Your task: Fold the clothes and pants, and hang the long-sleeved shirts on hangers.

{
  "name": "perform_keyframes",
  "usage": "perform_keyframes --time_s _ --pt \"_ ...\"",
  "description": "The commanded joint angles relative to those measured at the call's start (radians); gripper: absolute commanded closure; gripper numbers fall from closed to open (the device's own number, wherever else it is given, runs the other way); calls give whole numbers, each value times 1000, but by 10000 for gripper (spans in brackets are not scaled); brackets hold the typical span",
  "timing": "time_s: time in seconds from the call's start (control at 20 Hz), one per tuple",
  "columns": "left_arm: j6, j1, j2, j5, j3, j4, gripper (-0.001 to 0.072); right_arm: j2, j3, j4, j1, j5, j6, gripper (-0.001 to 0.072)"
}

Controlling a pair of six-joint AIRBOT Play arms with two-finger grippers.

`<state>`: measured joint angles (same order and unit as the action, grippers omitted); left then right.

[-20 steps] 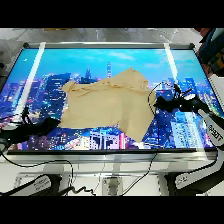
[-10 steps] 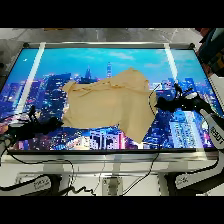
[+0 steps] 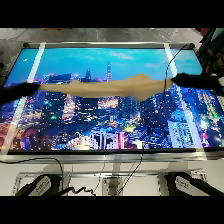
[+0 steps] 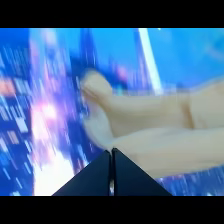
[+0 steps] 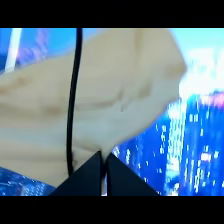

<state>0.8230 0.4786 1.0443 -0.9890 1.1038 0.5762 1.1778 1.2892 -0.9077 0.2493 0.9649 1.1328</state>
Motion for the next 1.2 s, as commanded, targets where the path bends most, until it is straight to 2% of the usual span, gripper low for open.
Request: perform_keyframes --time_s 0.0,0.1,0.2,0.35,0.5,0.55,0.65,0.75,0.85,1.0,1.15 --pt "0 55 -185 130 183 -2 685 -236 71 -11 -1 24 -9 698" --pt "0 95 -304 290 193 -1 685 -364 99 1 -1 40 -8 698" --pt "0 127 -404 396 193 -2 685 -482 107 26 -1 50 8 698" --pt "0 136 -482 428 193 -1 685 -611 107 73 -1 56 95 699" --pt "5 136 -463 422 191 -1 685 -644 106 59 -1 55 148 700" --pt "26 136 -436 407 187 -2 685 -623 103 56 -1 51 178 699" --pt "66 127 -344 267 177 -2 685 -542 101 59 -1 57 203 699" --pt "65 89 -212 102 173 -1 686 -410 101 63 -1 73 203 699" --pt "51 7 -43 29 171 50 686 -244 101 72 -1 95 203 699" --pt "48 -138 203 101 172 158 686 13 102 111 -10 72 202 698" --pt "34 -249 401 312 172 156 685 237 102 124 -58 -62 201 698"
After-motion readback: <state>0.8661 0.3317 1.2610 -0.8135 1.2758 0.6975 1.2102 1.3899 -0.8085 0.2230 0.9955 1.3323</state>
